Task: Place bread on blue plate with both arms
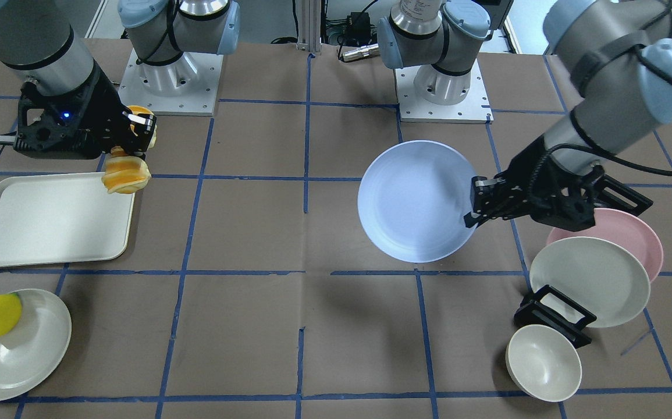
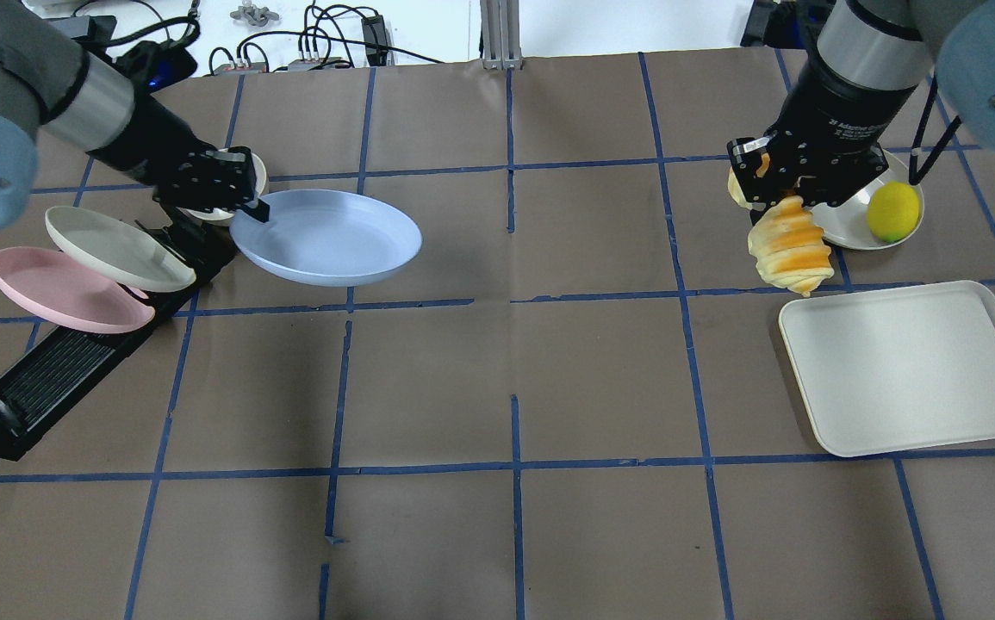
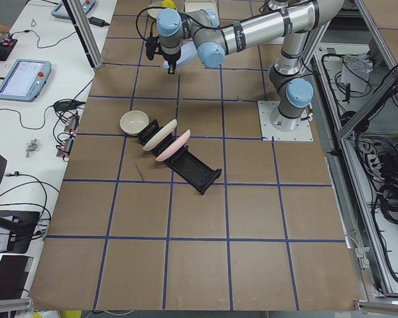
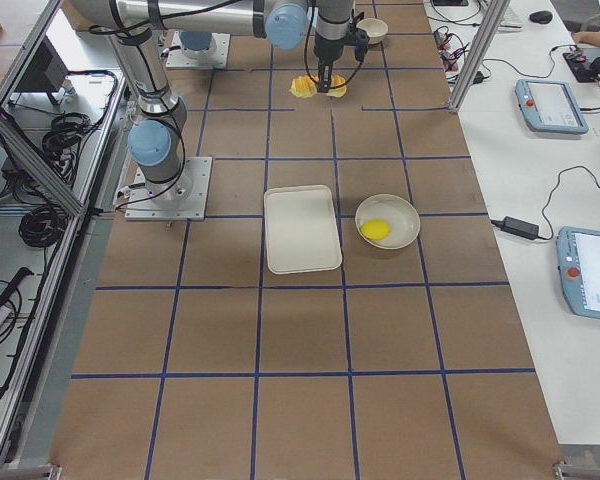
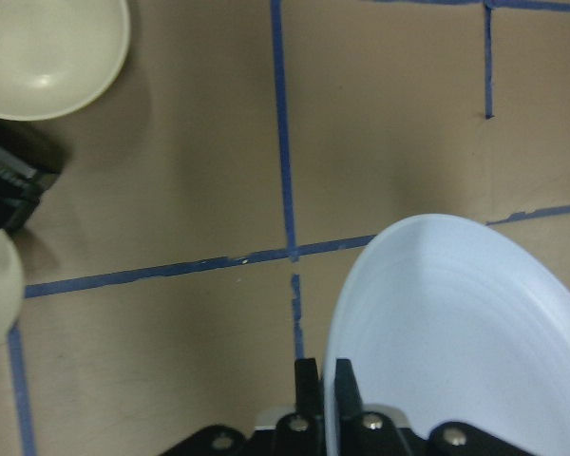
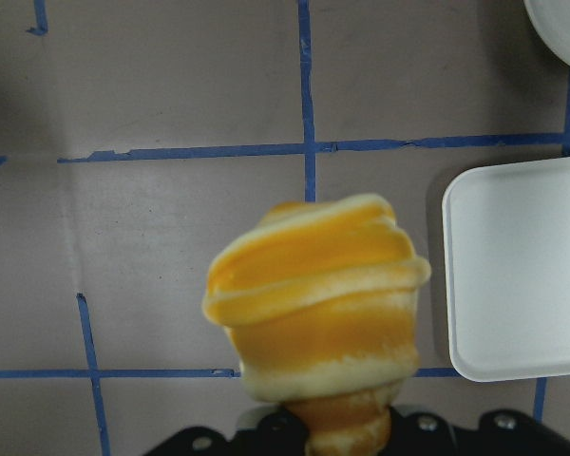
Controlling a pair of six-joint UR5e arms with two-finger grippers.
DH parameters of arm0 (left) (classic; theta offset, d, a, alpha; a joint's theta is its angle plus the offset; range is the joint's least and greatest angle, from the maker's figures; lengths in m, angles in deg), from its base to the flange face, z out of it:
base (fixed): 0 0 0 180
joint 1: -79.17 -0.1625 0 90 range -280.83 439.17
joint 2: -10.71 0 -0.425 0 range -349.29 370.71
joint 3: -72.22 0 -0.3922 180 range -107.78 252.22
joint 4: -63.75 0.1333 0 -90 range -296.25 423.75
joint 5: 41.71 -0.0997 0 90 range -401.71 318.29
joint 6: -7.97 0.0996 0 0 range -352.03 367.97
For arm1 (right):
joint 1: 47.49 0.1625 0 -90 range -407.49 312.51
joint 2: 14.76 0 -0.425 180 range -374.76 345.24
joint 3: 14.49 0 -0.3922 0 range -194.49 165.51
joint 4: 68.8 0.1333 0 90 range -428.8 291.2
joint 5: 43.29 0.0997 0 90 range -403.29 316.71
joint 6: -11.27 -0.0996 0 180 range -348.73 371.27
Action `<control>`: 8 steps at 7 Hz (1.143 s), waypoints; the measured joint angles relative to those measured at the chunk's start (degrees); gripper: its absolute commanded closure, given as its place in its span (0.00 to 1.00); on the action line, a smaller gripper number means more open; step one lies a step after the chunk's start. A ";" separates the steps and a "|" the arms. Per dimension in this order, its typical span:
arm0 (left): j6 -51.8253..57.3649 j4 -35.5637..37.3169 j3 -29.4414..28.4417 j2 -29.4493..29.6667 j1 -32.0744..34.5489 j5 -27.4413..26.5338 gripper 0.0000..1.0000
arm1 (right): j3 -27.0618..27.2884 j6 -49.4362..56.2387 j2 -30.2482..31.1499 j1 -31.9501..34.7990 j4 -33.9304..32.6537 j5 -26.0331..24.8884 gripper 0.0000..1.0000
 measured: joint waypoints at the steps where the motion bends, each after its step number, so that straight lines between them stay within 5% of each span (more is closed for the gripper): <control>1: -7.60 8.89 4.25 0.22 4.22 0.09 0.99 | 0.09 -0.03 -0.23 0.04 -0.14 0.06 0.93; 4: -24.65 29.13 11.16 3.68 13.76 0.30 0.96 | 1.04 -1.15 -3.91 1.35 -7.17 0.06 0.93; 5: -29.24 35.66 11.73 5.99 16.94 0.23 0.83 | 2.02 -2.57 -5.42 2.41 -11.02 0.06 0.93; 6: -32.85 42.51 12.07 9.00 19.67 -0.10 0.09 | 3.15 -4.35 -7.15 3.69 -15.52 -0.01 0.93; 8: -34.76 47.83 12.26 12.01 21.47 -1.42 0.00 | 4.27 -5.32 -9.41 5.71 -19.62 -1.10 0.92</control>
